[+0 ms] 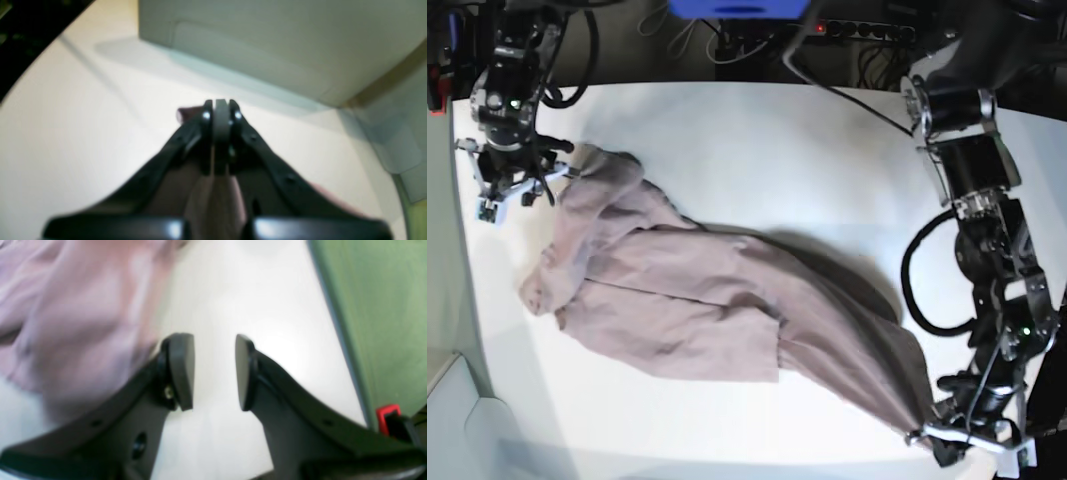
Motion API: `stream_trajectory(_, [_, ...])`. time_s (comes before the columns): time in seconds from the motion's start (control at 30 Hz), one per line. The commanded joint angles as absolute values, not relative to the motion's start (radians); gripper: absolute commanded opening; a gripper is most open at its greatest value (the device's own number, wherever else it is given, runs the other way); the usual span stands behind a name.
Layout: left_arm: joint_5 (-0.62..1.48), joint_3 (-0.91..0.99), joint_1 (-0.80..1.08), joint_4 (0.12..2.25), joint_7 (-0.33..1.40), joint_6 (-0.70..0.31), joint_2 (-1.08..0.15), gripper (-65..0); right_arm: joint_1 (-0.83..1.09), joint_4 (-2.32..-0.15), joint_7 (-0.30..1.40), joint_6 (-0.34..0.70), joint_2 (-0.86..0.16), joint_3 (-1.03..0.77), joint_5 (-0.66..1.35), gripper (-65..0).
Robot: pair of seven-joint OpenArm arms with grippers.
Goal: Layout the t-shirt on the table in an organized manner, then fold the t-shirt properly
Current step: 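Grasp the shirt's other end with the left gripper and pull it outward, then release the shirt and raise both grippers clear of the fabric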
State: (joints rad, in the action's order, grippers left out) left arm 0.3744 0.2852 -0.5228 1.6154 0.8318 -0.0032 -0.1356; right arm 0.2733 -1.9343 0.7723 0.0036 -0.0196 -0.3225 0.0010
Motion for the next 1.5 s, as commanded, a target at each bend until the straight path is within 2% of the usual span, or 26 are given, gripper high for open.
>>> stream_trajectory(0.0, [0.38, 0.266, -0.573, 1.649, 0.809, -0.005, -0.148, -64.5, 0.271, -1.942, 0.753, 0.007, -0.03, -0.328, -0.002, -43.9])
stream_trajectory(0.33, [0.38, 0.142, -0.618, 1.681, 0.799, -0.005, -0.145, -64.5, 0.272, -1.885, 0.753, 0.007, -0.045, -0.331, -0.002, -44.0])
stream_trajectory(0.53, [0.38, 0.147, -0.598, 1.526, 0.78, -0.005, -0.151, -64.6, 0.274, -1.885, 0.753, 0.005, -0.039, -0.363, -0.002, -44.0])
stream_trajectory(0.9, [0.38, 0.147, -0.375, 1.5, 0.771, -0.007, -0.188, -63.9, 0.263, -1.89, 0.753, 0.005, -0.036, -0.387, -0.002, -43.7])
stream_trajectory(1.0, [0.38, 0.148, -0.328, 1.503, 0.771, -0.007, -0.214, -59.0, 0.246, -1.888, 0.753, 0.005, -0.036, -0.386, -0.002, -43.7])
stream_trajectory(1.2, [0.409, 0.151, -0.26, 1.503, 0.771, -0.007, -0.268, -39.4, 0.22, -1.885, 0.759, 0.007, -0.036, -0.383, -0.002, -43.5])
stream_trajectory(1.27, [0.456, 0.185, -0.231, 1.503, 0.771, -0.007, -0.292, -37.2, 0.209, -1.883, 0.759, 0.007, -0.047, -0.383, -0.002, -43.5])
stream_trajectory(1.47, [0.556, 0.312, -0.162, 1.494, 0.777, -0.007, -0.337, -37.3, 0.153, -1.88, 0.76, 0.007, -0.087, -0.325, -0.002, -43.5])
